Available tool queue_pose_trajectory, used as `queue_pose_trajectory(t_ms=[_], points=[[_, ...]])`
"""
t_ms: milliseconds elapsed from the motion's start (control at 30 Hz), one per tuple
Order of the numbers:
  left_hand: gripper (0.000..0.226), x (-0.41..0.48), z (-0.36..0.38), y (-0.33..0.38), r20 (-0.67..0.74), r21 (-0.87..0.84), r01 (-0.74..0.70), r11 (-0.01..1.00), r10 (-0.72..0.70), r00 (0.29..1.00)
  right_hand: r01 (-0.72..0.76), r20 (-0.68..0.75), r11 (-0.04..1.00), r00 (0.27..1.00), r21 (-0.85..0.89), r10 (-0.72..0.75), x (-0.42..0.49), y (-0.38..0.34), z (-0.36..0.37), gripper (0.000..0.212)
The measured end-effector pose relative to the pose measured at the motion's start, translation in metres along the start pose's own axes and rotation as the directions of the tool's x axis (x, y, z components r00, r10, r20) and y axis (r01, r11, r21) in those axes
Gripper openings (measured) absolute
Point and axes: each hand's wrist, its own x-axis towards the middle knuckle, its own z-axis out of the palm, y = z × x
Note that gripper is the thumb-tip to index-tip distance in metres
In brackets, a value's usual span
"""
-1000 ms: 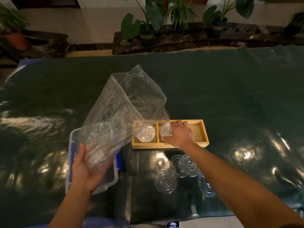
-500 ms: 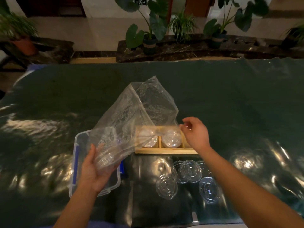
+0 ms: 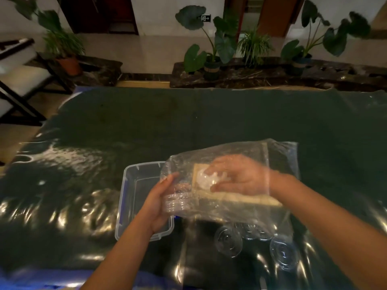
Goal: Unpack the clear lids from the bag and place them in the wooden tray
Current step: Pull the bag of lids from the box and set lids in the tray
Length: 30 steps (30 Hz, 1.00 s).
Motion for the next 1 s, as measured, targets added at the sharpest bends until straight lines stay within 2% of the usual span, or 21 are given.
queue_pose_trajectory(t_ms=[67,167,200,267,333,367,400,433,467,500,533,567,600,633,667,733,800,867,900,1000], points=[[0.048,-0.002,0.004,0.003,-0.006,0.044,-0.002,0.999,0.002,1.0,0.061,0.163,0.989,0.986,-0.131,-0.039,0.003,-0.01,0.016,0.053],[0.037,-0.008,0.01,0.003,-0.019,0.078,-0.01,0.997,0.011,1.0,0.169,0.18,0.945,0.976,-0.281,-0.121,0.015,-0.024,0.043,0.066],[0.035,-0.009,0.011,0.002,-0.024,0.081,-0.007,0.997,0.009,1.0,0.156,0.174,0.939,0.979,-0.307,-0.106,0.015,-0.028,0.048,0.067],[0.033,-0.011,0.011,0.001,-0.039,0.088,0.003,0.996,0.001,0.999,0.133,0.091,0.945,0.99,-0.3,-0.11,0.014,-0.035,0.052,0.062],[0.032,-0.013,0.011,0.0,-0.038,0.069,0.019,0.997,-0.016,0.999,0.113,-0.005,0.95,0.993,-0.292,-0.119,0.013,-0.031,0.056,0.048],[0.031,-0.013,0.01,0.0,-0.039,0.054,0.028,0.998,-0.025,0.999,0.056,-0.115,0.96,0.989,-0.276,-0.091,0.014,-0.025,0.053,0.042],[0.031,-0.014,0.01,0.001,-0.047,0.04,0.035,0.999,-0.033,0.998,-0.058,-0.165,0.873,0.986,-0.485,-0.026,0.033,-0.031,0.062,0.039],[0.032,-0.015,0.009,0.001,-0.058,0.029,0.041,0.999,-0.039,0.998,-0.082,0.061,0.827,0.988,-0.557,0.139,0.042,-0.03,0.082,0.04],[0.032,-0.016,0.008,0.001,-0.063,0.024,0.043,0.999,-0.041,0.997,-0.266,0.194,0.667,0.824,-0.696,0.532,0.061,-0.048,0.124,0.043],[0.031,-0.016,0.007,0.0,-0.061,0.027,0.042,0.999,-0.04,0.997,-0.257,0.146,0.452,0.716,-0.854,0.683,0.072,-0.056,0.148,0.045],[0.031,-0.016,0.007,0.0,-0.054,0.036,0.04,0.999,-0.038,0.998,-0.301,0.131,0.437,0.678,-0.848,0.723,0.074,-0.055,0.153,0.047],[0.031,-0.017,0.007,0.0,-0.046,0.044,0.039,0.998,-0.037,0.998,-0.313,0.207,0.672,0.791,-0.671,0.575,0.069,-0.045,0.146,0.046],[0.031,-0.018,0.006,0.0,-0.037,0.046,0.038,0.998,-0.036,0.999,-0.399,0.225,0.859,0.849,-0.322,0.479,0.052,-0.031,0.128,0.042],[0.031,-0.019,0.005,0.0,-0.033,0.046,0.035,0.998,-0.033,0.999,-0.463,0.138,0.884,0.873,-0.068,0.468,0.023,-0.028,0.111,0.037],[0.031,-0.019,0.003,0.0,-0.033,0.042,0.03,0.999,-0.028,0.999,-0.375,-0.025,0.927,0.927,0.028,0.375,0.025,-0.03,0.102,0.031],[0.032,-0.02,-0.003,0.001,-0.047,0.03,0.017,0.999,-0.016,0.999,-0.324,-0.067,0.93,0.938,0.175,0.34,0.02,-0.025,0.074,0.025],[0.034,-0.02,-0.013,0.003,-0.081,0.017,-0.005,1.0,0.006,0.997,-0.238,-0.215,0.953,0.937,0.189,0.276,0.006,-0.019,0.064,0.031],[0.046,-0.018,-0.025,0.003,-0.109,-0.011,-0.019,1.0,0.018,0.994,-0.227,-0.363,0.953,0.886,0.198,0.287,-0.011,-0.009,0.052,0.036],[0.051,-0.017,-0.03,0.003,-0.117,-0.027,-0.02,0.999,0.017,0.993,-0.242,-0.413,0.94,0.851,0.241,0.325,-0.019,-0.006,0.045,0.032],[0.048,-0.013,-0.044,-0.003,-0.154,-0.061,-0.027,0.998,0.017,0.988,-0.214,-0.523,0.902,0.754,0.375,0.396,-0.04,0.01,0.026,0.02]])
